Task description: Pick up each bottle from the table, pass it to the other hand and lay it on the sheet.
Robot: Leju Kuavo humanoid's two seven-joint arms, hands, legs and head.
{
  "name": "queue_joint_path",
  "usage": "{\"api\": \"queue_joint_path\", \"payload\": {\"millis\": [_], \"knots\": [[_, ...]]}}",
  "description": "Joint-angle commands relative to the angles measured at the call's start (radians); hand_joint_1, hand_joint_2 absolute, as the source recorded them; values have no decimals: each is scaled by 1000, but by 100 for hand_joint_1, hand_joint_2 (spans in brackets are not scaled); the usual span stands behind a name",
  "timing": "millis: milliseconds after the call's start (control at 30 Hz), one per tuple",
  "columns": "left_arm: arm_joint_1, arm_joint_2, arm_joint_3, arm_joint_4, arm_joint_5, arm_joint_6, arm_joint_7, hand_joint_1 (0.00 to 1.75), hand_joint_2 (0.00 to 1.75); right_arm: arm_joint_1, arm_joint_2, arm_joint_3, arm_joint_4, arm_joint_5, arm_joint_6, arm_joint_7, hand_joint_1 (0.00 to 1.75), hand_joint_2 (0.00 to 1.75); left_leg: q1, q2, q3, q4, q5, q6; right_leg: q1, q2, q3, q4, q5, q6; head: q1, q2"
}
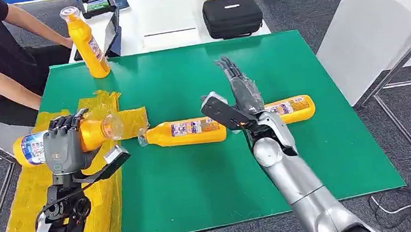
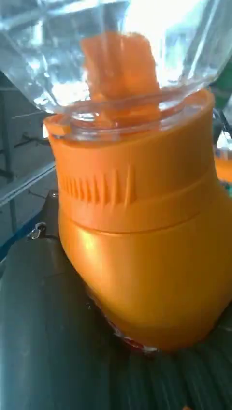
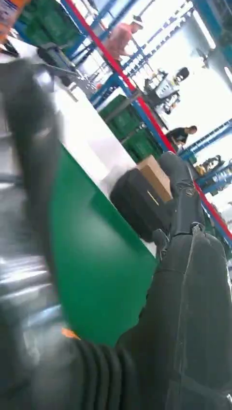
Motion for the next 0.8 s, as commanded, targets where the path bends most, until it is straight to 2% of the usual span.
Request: {"api": "queue_joint_path", "payload": {"millis": [33, 67, 100, 133, 233, 267, 433, 467, 500, 633, 733, 800], "knots": [[-47, 44, -23, 155, -50, 2, 33, 175, 175, 7, -42, -50, -26, -6, 7, -10, 0, 0, 0, 1, 3, 0, -1, -1, 0, -1, 3, 0, -1, 0, 0, 0], [-86, 75, -94, 291, -118, 2, 92, 175, 175, 6, -42, -52, -26, -8, 11, -11, 0, 0, 0, 2, 6, 0, -3, -1, 0, -2, 6, 0, -3, 0, 0, 0], [-120, 94, -151, 379, -150, -5, 131, 175, 175, 3, -51, -47, -26, -7, 13, -13, 0, 0, 0, 1, 3, 0, -1, -1, 0, -2, 3, 0, -1, 0, 0, 0], [-128, 96, -164, 398, -153, 2, 146, 175, 175, 2, -53, -46, -25, -7, 14, -13, 0, 0, -1, -1, 3, -1, 0, -1, -1, -3, 3, 0, -2, 0, 0, 0], [-128, 96, -164, 398, -153, 2, 146, 175, 175, 2, -53, -46, -25, -7, 14, -13, 0, 0, -1, -1, 7, -1, -2, -2, 0, -5, 7, 0, -4, 0, 0, 0], [-128, 96, -164, 398, -153, 2, 146, 175, 175, 2, -53, -46, -25, -7, 14, -13, 0, 0, 0, 0, 3, 0, -1, -1, 1, -1, 3, 0, -1, 0, 0, 0], [-128, 96, -164, 398, -153, 2, 146, 175, 175, 2, -53, -46, -25, -7, 14, -13, 0, 0, 0, 2, 2, 0, 0, -1, 0, -1, 2, 0, 0, -2, 0, 0], [-128, 96, -164, 398, -153, 2, 146, 175, 175, 2, -53, -46, -25, -7, 14, -13, 0, 0, 0, 4, 8, 1, -4, -2, 1, -1, 8, 0, -3, -2, 0, 0], [-128, 96, -164, 398, -153, 2, 146, 175, 175, 2, -53, -46, -25, -7, 14, -13, 0, 0, 0, 2, 3, 0, -1, -1, 1, -1, 3, 0, -1, -2, 0, 0], [-128, 96, -164, 398, -153, 2, 146, 175, 175, 2, -53, -46, -25, -7, 14, -13, 0, 0, 0, 1, 2, 0, 0, -1, 1, -1, 2, 0, 0, -2, 0, 0], [-202, 126, -293, 608, -187, -73, 195, 175, 175, -2, -62, -48, -22, -20, 19, -22, 0, 0, 0, 2, 5, 0, -2, -2, 1, -2, 5, 0, -2, -2, 0, 0], [-233, 131, -342, 720, -187, -70, 195, 175, 175, -4, -62, -47, -17, -24, 26, -25, 0, 0, 0, 0, 4, -1, -1, -2, 0, -3, 5, 0, -1, -2, 0, 0]]}}
